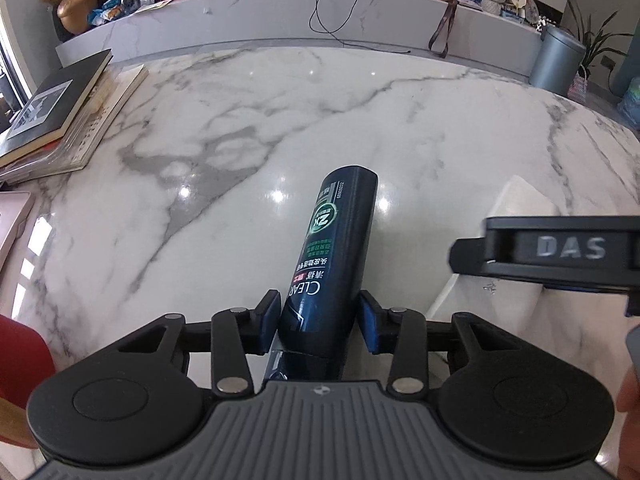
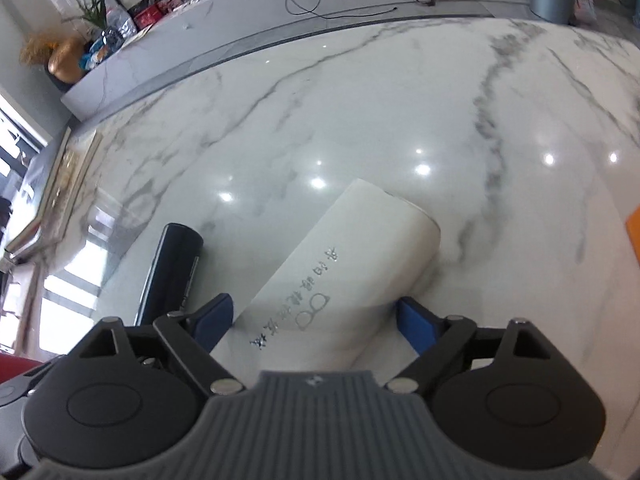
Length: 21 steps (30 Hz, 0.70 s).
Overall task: Organize rigid objects
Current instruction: 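Grasp the dark blue spray can with the left gripper while the right approaches the white box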
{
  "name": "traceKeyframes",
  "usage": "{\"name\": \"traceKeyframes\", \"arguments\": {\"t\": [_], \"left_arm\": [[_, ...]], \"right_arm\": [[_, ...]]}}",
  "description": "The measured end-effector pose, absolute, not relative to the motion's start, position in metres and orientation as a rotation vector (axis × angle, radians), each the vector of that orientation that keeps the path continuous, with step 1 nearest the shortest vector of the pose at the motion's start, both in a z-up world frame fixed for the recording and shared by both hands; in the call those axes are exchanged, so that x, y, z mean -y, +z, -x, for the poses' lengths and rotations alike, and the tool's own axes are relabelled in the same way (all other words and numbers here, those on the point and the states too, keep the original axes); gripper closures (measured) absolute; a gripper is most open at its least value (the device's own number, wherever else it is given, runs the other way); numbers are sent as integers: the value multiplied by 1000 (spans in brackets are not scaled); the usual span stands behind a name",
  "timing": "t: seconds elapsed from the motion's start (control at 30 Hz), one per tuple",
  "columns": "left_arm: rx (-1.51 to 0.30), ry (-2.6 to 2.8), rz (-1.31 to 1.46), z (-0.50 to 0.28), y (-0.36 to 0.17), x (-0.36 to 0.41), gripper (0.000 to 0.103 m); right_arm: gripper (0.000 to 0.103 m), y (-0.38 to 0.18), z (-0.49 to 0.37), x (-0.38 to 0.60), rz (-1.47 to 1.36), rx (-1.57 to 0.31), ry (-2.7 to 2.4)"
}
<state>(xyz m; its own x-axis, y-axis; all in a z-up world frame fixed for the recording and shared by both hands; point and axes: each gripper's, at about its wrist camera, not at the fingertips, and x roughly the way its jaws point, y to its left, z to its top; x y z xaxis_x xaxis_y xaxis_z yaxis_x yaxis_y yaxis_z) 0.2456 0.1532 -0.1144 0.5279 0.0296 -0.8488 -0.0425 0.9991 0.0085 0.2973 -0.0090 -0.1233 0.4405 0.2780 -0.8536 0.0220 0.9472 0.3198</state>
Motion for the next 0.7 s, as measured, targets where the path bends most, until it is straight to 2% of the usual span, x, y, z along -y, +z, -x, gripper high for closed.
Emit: {"name": "traceKeyframes", "arguments": {"t": [0.3, 0.7], "left_arm": [[-1012, -22, -15, -243, -115, -149, 60], [-1040, -166, -53, -234, -113, -129, 60]], "right_arm": [[19, -125, -303, -6, -185, -1114, 205], [31, -120, -273, 44, -108, -1168, 322]]}}
